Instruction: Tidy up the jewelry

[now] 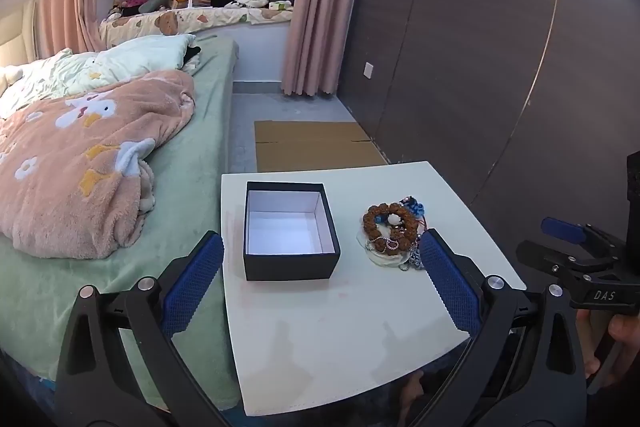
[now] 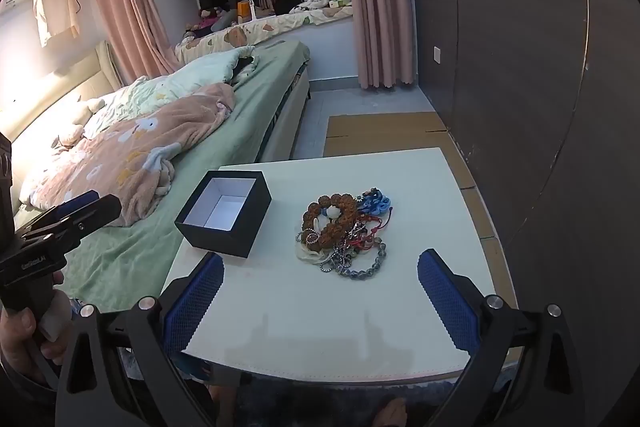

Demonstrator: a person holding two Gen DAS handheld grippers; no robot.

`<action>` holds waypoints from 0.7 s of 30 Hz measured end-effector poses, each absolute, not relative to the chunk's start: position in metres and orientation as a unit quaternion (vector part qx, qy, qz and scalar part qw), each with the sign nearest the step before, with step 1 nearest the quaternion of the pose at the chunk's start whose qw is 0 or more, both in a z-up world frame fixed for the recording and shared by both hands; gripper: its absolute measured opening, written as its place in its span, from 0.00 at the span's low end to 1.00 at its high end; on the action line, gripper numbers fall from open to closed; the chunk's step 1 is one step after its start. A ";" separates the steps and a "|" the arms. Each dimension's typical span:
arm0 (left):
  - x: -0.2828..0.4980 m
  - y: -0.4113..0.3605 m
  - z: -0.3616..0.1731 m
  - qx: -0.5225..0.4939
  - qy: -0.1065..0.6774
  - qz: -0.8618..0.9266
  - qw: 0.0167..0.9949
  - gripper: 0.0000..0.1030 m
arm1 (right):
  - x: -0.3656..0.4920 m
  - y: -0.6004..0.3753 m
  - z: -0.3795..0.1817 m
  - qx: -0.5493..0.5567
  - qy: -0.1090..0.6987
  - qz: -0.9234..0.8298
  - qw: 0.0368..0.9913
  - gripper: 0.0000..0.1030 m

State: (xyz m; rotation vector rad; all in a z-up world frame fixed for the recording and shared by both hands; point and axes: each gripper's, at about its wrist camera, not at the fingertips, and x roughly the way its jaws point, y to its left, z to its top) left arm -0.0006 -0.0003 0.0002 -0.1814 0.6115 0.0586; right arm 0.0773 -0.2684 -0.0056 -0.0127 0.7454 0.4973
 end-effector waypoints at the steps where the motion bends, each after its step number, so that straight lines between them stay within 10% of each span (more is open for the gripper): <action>1: 0.000 0.000 0.000 -0.090 0.301 0.028 0.949 0.95 | 0.077 -0.269 -0.006 -0.005 0.360 0.241 0.901 0.93; 21: -0.005 -0.001 0.002 -0.086 0.296 0.026 0.951 0.95 | 0.079 -0.272 -0.004 -0.006 0.360 0.238 0.902 0.93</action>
